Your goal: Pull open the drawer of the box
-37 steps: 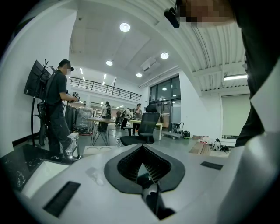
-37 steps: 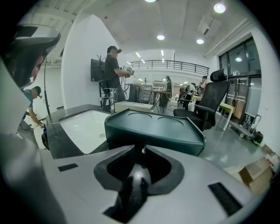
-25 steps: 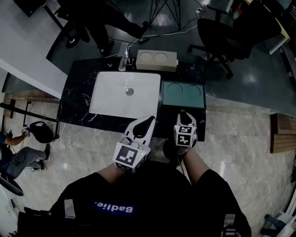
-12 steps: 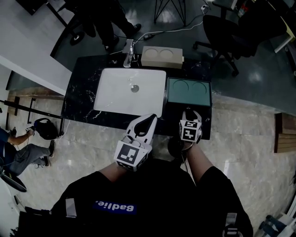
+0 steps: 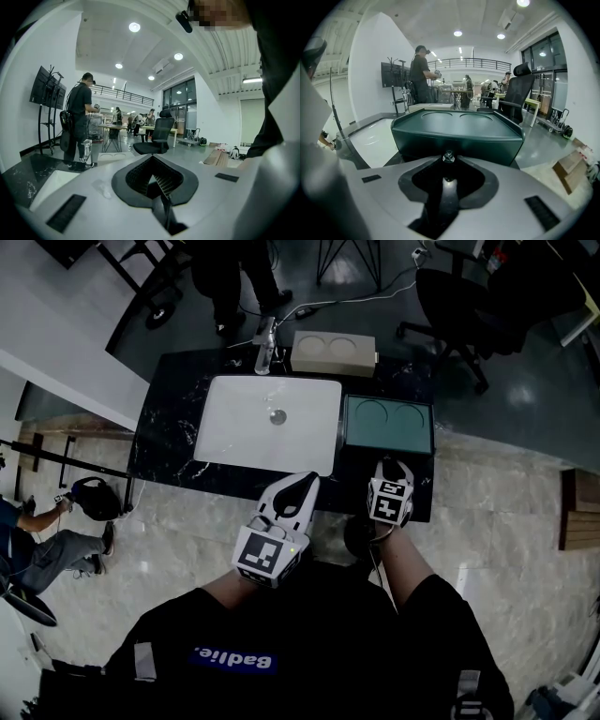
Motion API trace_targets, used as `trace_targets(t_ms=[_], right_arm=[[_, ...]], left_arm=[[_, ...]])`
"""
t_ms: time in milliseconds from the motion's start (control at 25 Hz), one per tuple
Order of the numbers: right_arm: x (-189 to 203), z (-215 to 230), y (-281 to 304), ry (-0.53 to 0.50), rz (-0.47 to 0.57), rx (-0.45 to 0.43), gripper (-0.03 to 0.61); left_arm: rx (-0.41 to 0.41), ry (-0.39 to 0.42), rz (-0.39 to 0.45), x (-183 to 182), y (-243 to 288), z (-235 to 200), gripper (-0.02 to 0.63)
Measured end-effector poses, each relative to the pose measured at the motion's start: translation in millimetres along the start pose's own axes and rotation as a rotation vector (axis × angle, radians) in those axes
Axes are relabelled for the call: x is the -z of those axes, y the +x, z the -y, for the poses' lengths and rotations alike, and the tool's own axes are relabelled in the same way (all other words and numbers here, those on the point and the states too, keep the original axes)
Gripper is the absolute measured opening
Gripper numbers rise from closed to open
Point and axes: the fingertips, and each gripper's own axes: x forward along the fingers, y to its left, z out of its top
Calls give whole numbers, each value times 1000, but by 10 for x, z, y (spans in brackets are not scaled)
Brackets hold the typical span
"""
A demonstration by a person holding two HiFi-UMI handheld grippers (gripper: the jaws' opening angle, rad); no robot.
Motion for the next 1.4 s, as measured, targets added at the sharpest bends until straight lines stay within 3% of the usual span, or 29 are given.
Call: trace_targets(t_ms=[480,640,1240,1400], right_arm=[[-14,1,64,9,9,14,97],[-16,0,63,10,10,21,81],[-5,-20,60,21,18,16,67],[15,-19,28,22,14,19,67]], left_arm=[[-31,-22,-6,23,-89,-68,-12],[-21,-28,27,-26,-105,-58,-12],[-51,-25,-25,34,-169,-106,-12],[-31,-25,8,10,-171,-73,-12]])
